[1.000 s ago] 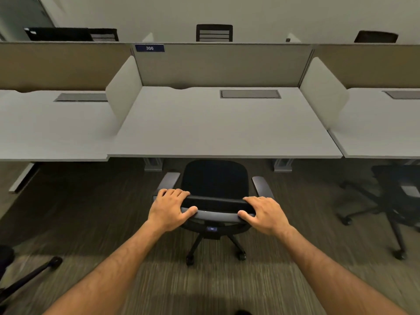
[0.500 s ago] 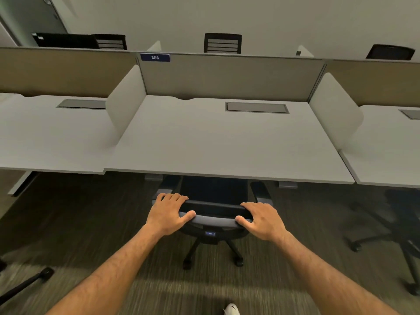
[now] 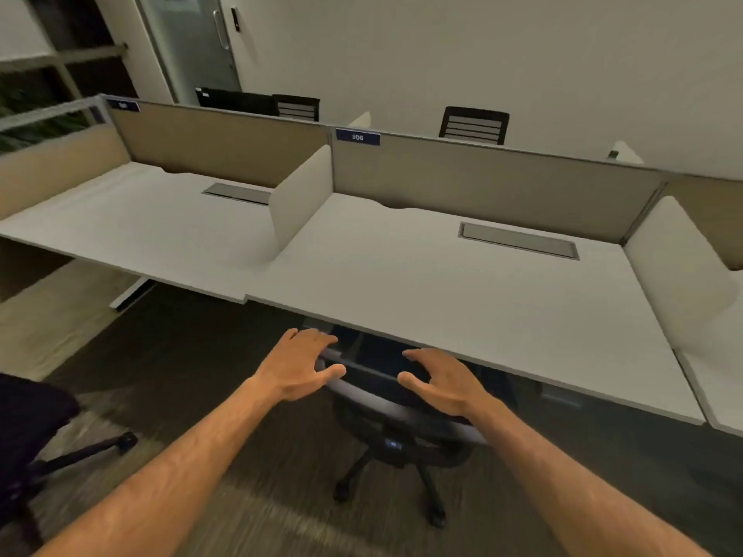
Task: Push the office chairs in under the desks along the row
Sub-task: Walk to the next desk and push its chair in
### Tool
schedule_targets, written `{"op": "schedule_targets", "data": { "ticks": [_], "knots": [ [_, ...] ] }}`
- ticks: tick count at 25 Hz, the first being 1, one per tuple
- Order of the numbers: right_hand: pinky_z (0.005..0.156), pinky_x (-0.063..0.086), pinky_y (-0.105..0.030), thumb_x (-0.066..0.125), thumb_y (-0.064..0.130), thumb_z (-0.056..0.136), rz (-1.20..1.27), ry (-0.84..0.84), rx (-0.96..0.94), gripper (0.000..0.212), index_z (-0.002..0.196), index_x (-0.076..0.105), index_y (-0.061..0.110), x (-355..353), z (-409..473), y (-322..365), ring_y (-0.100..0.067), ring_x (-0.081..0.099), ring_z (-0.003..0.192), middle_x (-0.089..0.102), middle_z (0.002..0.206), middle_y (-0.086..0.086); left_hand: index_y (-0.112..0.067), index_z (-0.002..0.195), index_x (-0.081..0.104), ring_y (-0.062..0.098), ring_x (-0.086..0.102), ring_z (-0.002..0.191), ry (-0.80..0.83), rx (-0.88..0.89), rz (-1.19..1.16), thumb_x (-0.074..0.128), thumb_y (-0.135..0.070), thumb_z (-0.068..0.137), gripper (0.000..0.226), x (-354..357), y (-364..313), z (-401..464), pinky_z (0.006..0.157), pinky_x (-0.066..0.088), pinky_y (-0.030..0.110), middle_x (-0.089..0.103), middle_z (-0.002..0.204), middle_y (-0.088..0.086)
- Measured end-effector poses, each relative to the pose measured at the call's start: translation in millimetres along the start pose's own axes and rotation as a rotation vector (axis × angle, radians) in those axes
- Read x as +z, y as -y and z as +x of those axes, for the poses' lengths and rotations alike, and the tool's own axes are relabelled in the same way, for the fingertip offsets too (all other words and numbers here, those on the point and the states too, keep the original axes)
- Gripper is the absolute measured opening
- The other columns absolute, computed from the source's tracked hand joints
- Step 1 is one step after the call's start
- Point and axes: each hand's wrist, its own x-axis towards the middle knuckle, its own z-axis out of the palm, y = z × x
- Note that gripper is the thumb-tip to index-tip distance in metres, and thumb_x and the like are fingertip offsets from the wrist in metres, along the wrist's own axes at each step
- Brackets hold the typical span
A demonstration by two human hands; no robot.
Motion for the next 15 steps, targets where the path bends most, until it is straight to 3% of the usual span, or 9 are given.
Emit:
{"op": "schedule_targets", "data": {
  "ticks": [4, 8, 15],
  "knots": [
    [0.102, 0.032, -0.029, 0.028, 0.083, 0.089, 0.006, 0.021, -0.300, 0.077, 0.146, 0.044, 0.034, -16, 66, 89, -0.019, 0.046, 0.133, 0.052, 0.148, 0.003, -0.031, 0.152, 0.042, 0.019, 0.037, 0.146, -0.182, -0.200, 0.014, 0.039, -0.085, 0.086, 0.085, -73, 45, -65, 0.121, 0.024, 0.043, 0.046, 0.156, -0.002],
    [0.105, 0.023, -0.030, 0.027, 0.087, 0.088, -0.005, 0.046, -0.562, 0.074, 0.148, 0.035, 0.044, -15, 120, 203, -0.018, 0.038, 0.140, 0.044, 0.154, 0.004, -0.030, 0.149, 0.045, 0.022, 0.039, 0.144, -0.335, -0.433, 0.035, 0.038, -0.084, 0.083, 0.086, -127, 86, -157, 0.118, 0.031, 0.047, 0.049, 0.154, -0.001],
    [0.110, 0.030, -0.036, 0.034, 0.079, 0.093, 0.050, 0.033, -0.947, 0.070, 0.150, 0.035, 0.038, 24, 110, 409, -0.017, 0.034, 0.144, 0.042, 0.156, 0.001, -0.026, 0.149, 0.047, 0.019, 0.042, 0.142, -0.520, -0.656, 0.100, 0.041, -0.076, 0.090, 0.078, -178, 126, -329, 0.117, 0.030, 0.045, 0.050, 0.152, 0.000]
  ]
}}
